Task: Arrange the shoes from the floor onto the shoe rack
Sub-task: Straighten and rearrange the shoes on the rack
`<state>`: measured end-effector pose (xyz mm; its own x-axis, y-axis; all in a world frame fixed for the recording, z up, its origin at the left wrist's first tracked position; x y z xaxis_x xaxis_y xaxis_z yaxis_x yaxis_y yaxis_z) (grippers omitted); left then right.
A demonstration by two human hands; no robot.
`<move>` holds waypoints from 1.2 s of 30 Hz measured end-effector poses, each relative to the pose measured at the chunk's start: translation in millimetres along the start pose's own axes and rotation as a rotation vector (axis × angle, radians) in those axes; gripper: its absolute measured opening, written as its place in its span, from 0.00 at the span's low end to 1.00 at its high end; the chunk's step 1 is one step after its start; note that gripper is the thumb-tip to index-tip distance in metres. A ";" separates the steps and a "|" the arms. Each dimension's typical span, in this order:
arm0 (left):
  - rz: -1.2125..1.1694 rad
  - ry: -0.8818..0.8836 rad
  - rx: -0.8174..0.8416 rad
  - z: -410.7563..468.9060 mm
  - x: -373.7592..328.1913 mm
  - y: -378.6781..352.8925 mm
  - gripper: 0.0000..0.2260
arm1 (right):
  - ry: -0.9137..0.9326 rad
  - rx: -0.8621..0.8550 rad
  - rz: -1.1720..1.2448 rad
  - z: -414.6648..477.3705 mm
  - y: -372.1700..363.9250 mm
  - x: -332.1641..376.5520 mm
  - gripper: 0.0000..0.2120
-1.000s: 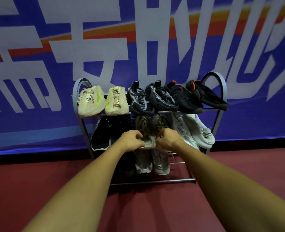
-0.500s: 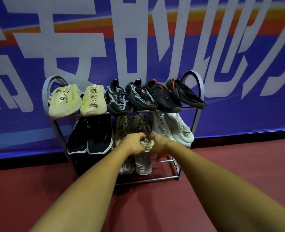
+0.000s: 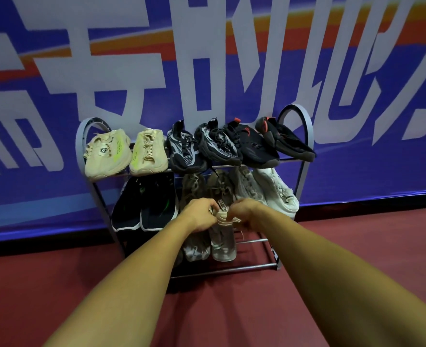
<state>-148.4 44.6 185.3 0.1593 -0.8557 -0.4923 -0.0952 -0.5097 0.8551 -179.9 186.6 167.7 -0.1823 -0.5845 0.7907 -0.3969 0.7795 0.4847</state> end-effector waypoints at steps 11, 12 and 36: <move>-0.314 0.038 0.032 -13.3 13.9 15.7 0.23 | 0.146 -0.164 0.501 -23.9 16.7 18.0 0.13; -0.410 0.072 0.034 -13.4 14.3 17.8 0.19 | 0.154 -0.142 0.515 -27.8 16.2 19.6 0.14; -0.940 0.381 0.107 -60.6 15.6 39.4 0.04 | 0.313 0.154 0.350 -82.1 -3.6 42.8 0.25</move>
<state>-90.2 16.6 221.1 0.5149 -0.0294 -0.8567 0.1454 -0.9819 0.1211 -112.4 177.3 230.5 -0.0587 -0.1788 0.9821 -0.4923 0.8610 0.1274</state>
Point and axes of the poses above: each hand's wrist, its own z-axis towards the middle knuckle, its own y-axis out of the back of the hand, x = y × z, the point moved 4 cm from there along z, towards the middle knuckle, and after that the axes turned 7 degrees about y, right-handed, at the moved point
